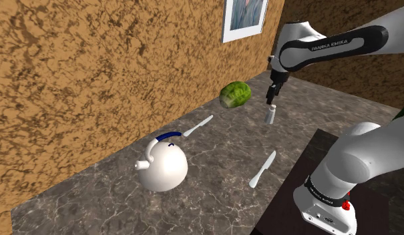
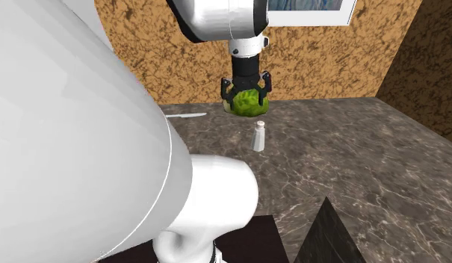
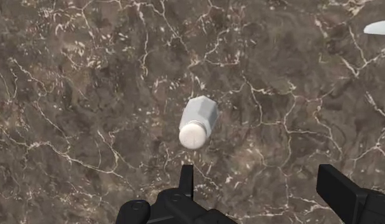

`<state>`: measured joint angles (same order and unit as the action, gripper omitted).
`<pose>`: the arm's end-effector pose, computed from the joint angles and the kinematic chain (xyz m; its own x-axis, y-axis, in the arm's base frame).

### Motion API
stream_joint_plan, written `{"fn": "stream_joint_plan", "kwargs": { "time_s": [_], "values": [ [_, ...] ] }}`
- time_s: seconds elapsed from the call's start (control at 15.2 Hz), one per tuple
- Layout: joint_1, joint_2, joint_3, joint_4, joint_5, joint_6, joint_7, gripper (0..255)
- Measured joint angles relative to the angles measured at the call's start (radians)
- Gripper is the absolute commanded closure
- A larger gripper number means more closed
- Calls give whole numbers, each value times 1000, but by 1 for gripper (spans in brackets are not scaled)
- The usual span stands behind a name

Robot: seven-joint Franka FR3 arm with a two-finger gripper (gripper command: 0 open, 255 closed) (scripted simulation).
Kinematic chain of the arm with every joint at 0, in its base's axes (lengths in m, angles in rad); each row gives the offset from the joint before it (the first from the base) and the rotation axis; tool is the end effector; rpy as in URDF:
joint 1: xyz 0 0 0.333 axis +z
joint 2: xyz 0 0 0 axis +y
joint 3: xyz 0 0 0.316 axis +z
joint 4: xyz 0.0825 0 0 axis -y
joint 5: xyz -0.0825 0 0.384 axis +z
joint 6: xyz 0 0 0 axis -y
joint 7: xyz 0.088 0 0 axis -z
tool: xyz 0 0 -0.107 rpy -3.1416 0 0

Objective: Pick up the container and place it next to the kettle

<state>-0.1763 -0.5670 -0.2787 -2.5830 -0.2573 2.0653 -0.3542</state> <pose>0.3342 -0.1790 0.4421 0.9984 0.0570 0.0046 0.0563 -0.9944 0.0894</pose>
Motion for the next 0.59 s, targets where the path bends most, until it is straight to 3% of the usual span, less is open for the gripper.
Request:
{"fn": "stream_joint_plan", "kwargs": {
  "time_s": [0.2,0.59],
  "values": [
    [-24,77,-55,0,-26,73,-42,0],
    [-31,161,-92,-19,-37,174,-60,0]
  ]
}}
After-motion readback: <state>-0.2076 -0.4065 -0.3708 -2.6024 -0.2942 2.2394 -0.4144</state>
